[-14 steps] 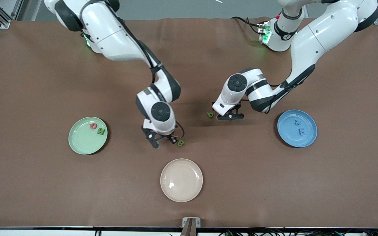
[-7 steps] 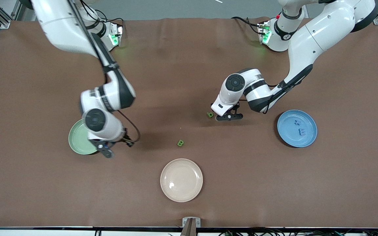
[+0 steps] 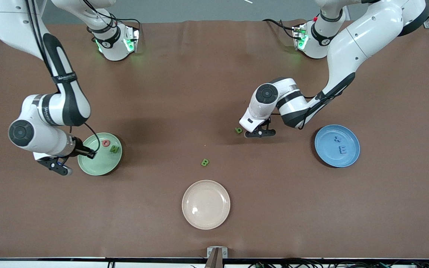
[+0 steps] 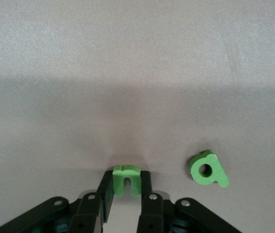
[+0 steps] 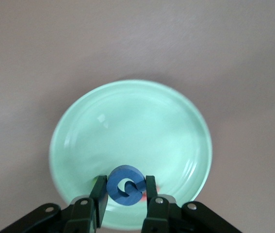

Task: Sort upper and lower case letters into plates
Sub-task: 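Carry the green n to the blue plate while the right releases G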

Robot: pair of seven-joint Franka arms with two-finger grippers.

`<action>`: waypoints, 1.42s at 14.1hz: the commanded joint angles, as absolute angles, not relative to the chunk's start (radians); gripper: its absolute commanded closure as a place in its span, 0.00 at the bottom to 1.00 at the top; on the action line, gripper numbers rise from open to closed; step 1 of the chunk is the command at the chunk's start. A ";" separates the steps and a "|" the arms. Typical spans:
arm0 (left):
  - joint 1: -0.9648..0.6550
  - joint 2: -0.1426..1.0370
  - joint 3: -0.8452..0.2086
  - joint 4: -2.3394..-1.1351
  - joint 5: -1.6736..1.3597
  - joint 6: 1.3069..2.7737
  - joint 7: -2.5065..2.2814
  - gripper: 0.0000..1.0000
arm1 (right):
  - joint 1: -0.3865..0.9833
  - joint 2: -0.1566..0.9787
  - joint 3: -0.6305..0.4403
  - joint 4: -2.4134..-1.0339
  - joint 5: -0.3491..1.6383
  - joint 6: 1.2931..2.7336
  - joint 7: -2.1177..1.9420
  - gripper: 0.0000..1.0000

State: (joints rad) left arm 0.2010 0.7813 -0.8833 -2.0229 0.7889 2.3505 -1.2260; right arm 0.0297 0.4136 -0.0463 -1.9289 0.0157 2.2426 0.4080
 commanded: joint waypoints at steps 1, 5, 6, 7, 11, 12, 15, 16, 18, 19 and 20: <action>0.189 0.769 -0.859 -2.003 0.798 2.356 -1.238 0.86 | -0.015 0.394 -0.021 -2.052 0.006 2.396 0.336 0.98; 0.267 0.697 -0.888 -2.006 0.792 2.341 -1.221 0.87 | -0.044 0.428 -0.018 -2.066 0.012 2.439 0.293 0.98; 0.332 0.683 -0.938 -2.013 0.788 2.332 -1.198 0.87 | -0.041 0.433 -0.018 -2.068 0.012 2.439 0.293 0.98; 0.401 0.681 -0.989 -2.013 0.788 2.291 -1.163 0.87 | -0.041 0.434 -0.017 -2.078 0.014 2.439 0.293 0.98; 0.658 0.684 -1.146 -2.022 0.784 2.132 -0.996 0.87 | -0.038 0.457 -0.017 -2.083 0.014 2.441 0.293 0.97; 0.702 0.683 -1.157 -2.034 0.784 2.129 -0.955 0.87 | -0.038 0.460 -0.017 -2.083 0.014 2.441 0.293 0.96; 0.851 0.681 -1.189 -2.074 0.785 2.129 -0.804 0.87 | -0.038 0.465 -0.017 -2.083 0.014 2.439 0.293 0.94; 0.888 0.680 -1.190 -2.085 0.785 2.129 -0.766 0.87 | -0.040 0.466 -0.017 -2.085 0.014 2.441 0.293 0.93; 0.949 0.681 -1.190 -2.105 0.787 2.129 -0.678 0.87 | -0.040 0.468 -0.017 -2.092 0.014 2.444 0.293 0.90; 0.971 0.683 -1.190 -2.114 0.790 2.129 -0.645 0.87 | -0.040 0.468 -0.017 -2.092 0.014 2.444 0.293 0.88; 0.991 0.684 -1.187 -2.117 0.793 2.129 -0.615 0.87 | -0.041 0.469 -0.017 -2.092 0.014 2.444 0.293 0.82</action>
State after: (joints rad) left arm 0.9478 0.7005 -1.1688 -2.0886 0.7907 2.1327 -0.6655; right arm -0.0203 0.4806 -0.0321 -2.0675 0.0158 2.4252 0.3035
